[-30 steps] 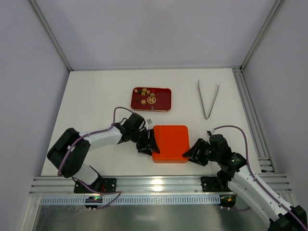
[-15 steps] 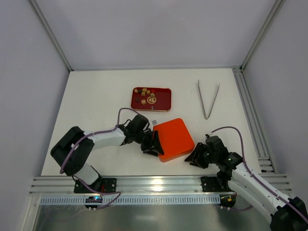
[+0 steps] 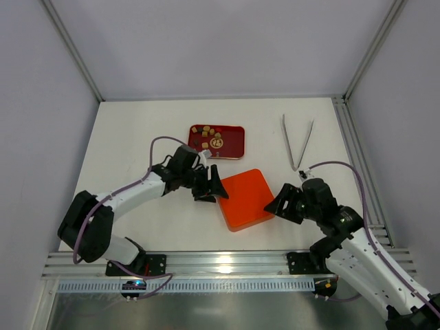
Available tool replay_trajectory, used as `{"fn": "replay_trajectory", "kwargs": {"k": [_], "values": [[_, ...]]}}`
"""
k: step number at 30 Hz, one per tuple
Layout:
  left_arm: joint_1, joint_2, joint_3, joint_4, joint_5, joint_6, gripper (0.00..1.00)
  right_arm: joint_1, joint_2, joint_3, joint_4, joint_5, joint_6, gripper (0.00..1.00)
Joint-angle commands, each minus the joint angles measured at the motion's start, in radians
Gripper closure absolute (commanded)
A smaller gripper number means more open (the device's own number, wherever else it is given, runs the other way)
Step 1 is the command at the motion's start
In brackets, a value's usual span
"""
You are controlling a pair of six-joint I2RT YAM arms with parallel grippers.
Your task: Pack the chocolate
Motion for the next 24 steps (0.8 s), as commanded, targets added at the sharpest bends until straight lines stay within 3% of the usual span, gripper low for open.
{"fn": "replay_trajectory", "kwargs": {"k": [1,7,11,19,24], "values": [[0.034,-0.010,0.049,-0.041,-0.014,0.037,0.36,-0.008,0.082,0.125,-0.009,0.084,-0.116,0.33],[0.060,0.053,0.078,-0.032,-0.050,0.045,0.36,-0.121,0.358,0.298,0.108,0.073,-0.323,0.24],[0.075,0.081,0.083,-0.015,-0.070,0.048,0.37,-0.240,0.486,0.347,0.192,0.016,-0.401,0.24],[0.083,0.166,0.100,0.074,-0.064,0.022,0.39,-0.243,0.675,0.335,0.416,-0.083,-0.408,0.20],[0.086,0.217,0.106,0.100,-0.068,0.009,0.41,-0.243,0.768,0.338,0.462,-0.099,-0.389,0.20]]}}
